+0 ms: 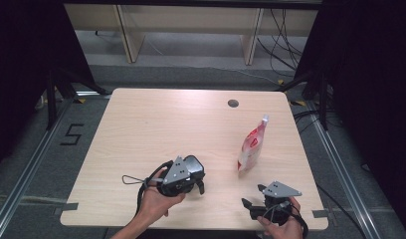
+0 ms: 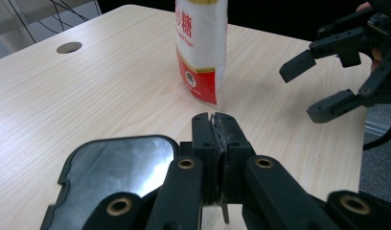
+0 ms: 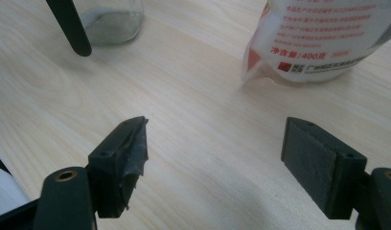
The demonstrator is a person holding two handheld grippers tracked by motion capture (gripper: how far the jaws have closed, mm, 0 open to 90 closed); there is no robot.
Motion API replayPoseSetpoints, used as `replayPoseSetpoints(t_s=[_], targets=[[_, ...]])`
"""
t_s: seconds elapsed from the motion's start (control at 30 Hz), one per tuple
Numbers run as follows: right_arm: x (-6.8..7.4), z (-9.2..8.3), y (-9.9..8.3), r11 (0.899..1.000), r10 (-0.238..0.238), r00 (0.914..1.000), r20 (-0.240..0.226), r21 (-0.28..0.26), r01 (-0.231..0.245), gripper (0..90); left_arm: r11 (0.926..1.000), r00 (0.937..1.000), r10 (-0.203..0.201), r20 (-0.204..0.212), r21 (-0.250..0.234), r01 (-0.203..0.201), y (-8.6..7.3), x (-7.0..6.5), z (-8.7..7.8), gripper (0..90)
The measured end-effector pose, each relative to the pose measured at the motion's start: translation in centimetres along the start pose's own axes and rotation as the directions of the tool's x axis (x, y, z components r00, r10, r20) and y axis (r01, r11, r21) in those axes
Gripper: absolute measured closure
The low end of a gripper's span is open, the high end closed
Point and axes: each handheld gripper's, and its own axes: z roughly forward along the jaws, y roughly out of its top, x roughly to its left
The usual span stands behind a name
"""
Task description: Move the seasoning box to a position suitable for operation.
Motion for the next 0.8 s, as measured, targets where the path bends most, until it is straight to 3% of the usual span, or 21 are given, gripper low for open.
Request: replayPoseSetpoints(t_s=[0.1, 0.13, 0.23, 0.47, 0.53, 0.6, 0.73, 0.8], targets=[[0.0, 0.1, 0.0, 1.000, -0.001, 1.0000, 0.001, 0.005, 0.001, 25.3, 0.9997, 0.9998, 0.014, -0.013, 0.019, -0.014, 0.3, 0.1, 0.7, 86.8], [0.0, 0.2, -0.1, 1.000, -0.014, 0.9998, -0.012, 0.000, 0.014, 25.4, 0.9987, 0.9995, 0.023, -0.019, 0.045, -0.023, 0.3, 0.3, 1.2, 86.7], [0.1, 0.2, 0.0, 1.000, -0.025, 0.9996, -0.013, -0.013, 0.024, 25.4, 0.9986, 0.9997, 0.001, -0.026, 0.054, 0.000, 0.3, 0.5, 1.8, 86.7], [0.1, 0.2, 0.0, 1.000, -0.020, 0.9998, -0.009, -0.007, 0.020, 25.5, 0.9928, 0.9996, 0.027, -0.006, 0.117, -0.026, 0.2, 0.8, 2.1, 87.0], [0.1, 0.2, 0.0, 1.000, -0.020, 0.9997, -0.010, -0.007, 0.020, 25.5, 0.9935, 0.9998, 0.019, -0.007, 0.112, -0.018, 0.2, 0.8, 2.1, 87.0], [0.2, 0.2, 0.0, 1.000, -0.020, 0.9997, -0.014, -0.009, 0.020, 25.7, 0.9891, 0.9996, 0.027, 0.009, 0.145, -0.028, 0.4, 0.8, 1.9, 86.9], [0.2, 0.2, 0.0, 1.000, -0.020, 0.9996, -0.018, -0.003, 0.020, 25.7, 0.9747, 0.9942, 0.104, 0.027, 0.196, -0.107, 0.8, 0.4, 1.4, 86.8], [0.2, 0.2, 0.0, 1.000, -0.020, 0.9996, -0.020, -0.005, 0.020, 25.7, 0.9712, 0.9931, 0.111, 0.035, 0.208, -0.116, 0.7, 0.3, 1.0, 86.9]])
